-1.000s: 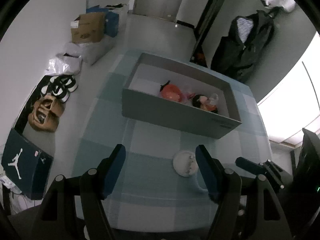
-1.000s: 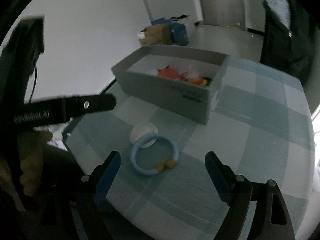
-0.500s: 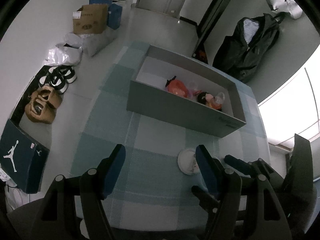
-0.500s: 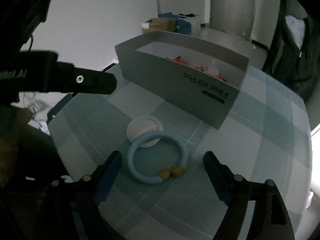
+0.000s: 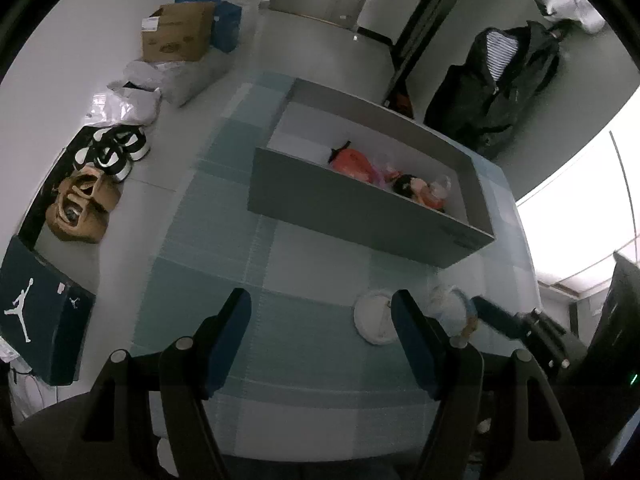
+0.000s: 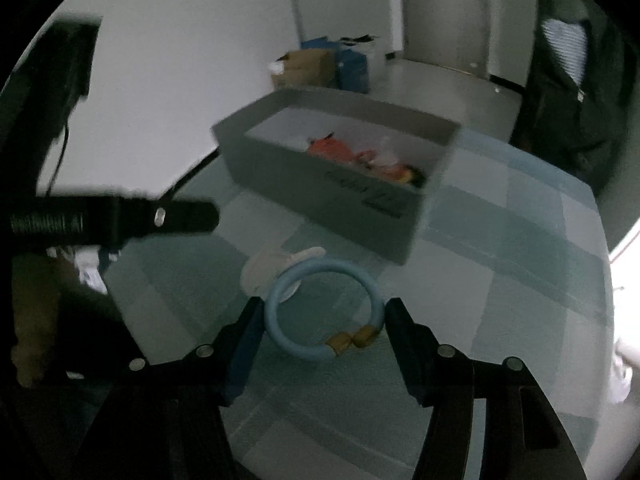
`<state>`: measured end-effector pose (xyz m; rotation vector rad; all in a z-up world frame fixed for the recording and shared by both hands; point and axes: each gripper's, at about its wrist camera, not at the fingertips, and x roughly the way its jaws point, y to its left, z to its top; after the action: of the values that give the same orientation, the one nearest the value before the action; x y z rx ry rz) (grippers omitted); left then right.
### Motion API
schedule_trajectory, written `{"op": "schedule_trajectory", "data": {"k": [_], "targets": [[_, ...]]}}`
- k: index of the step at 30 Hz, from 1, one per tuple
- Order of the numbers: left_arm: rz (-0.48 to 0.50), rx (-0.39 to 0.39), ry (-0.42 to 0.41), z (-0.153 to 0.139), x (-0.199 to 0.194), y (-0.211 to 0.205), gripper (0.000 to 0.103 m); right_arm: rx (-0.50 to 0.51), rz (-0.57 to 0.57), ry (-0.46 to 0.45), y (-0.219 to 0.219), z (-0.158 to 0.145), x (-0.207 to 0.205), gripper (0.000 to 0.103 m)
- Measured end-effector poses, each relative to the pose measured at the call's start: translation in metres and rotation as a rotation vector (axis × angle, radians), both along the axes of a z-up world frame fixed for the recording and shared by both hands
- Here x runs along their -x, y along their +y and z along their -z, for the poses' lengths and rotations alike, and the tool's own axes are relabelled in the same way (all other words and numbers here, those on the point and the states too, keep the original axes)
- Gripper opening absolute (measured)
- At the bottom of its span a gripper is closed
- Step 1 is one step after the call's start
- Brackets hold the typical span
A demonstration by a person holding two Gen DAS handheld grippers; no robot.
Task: Organize jewelry
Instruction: 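Grasp the blue beaded ring with the right tool, then grasp the white round disc with the left tool while the right tool holds the ring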
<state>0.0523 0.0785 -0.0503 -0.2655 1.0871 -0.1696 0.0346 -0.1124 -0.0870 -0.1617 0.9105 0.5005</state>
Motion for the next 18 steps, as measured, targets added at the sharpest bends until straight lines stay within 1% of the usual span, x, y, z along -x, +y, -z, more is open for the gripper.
{"op": "schedule_trajectory", "data": {"k": [2, 6, 9, 11, 13, 15, 18], "targets": [[0.016, -0.024, -0.011, 0.000, 0.001, -0.004, 0.068, -0.039, 0.031, 0.010, -0.010, -0.007, -0.004, 0.060], [0.091, -0.107, -0.041, 0.000, 0.006, -0.022, 0.068, -0.116, 0.093, 0.019, -0.032, -0.018, -0.008, 0.060], [0.149, -0.149, -0.051, 0.003, 0.008, -0.033, 0.068, -0.152, 0.124, 0.014, -0.045, -0.025, -0.009, 0.060], [0.179, -0.156, -0.053, 0.004, 0.010, -0.037, 0.068, -0.166, 0.138, 0.011, -0.050, -0.028, -0.010, 0.060], [0.200, -0.146, -0.052, 0.004, 0.010, -0.040, 0.068, -0.183, 0.147, 0.010, -0.055, -0.032, -0.009, 0.060], [0.206, -0.142, -0.043, 0.005, 0.009, -0.042, 0.068, -0.195, 0.155, 0.003, -0.060, -0.036, -0.009, 0.060], [0.205, -0.156, -0.026, 0.008, 0.006, -0.045, 0.068, -0.226, 0.165, -0.009, -0.067, -0.044, -0.005, 0.060]]}}
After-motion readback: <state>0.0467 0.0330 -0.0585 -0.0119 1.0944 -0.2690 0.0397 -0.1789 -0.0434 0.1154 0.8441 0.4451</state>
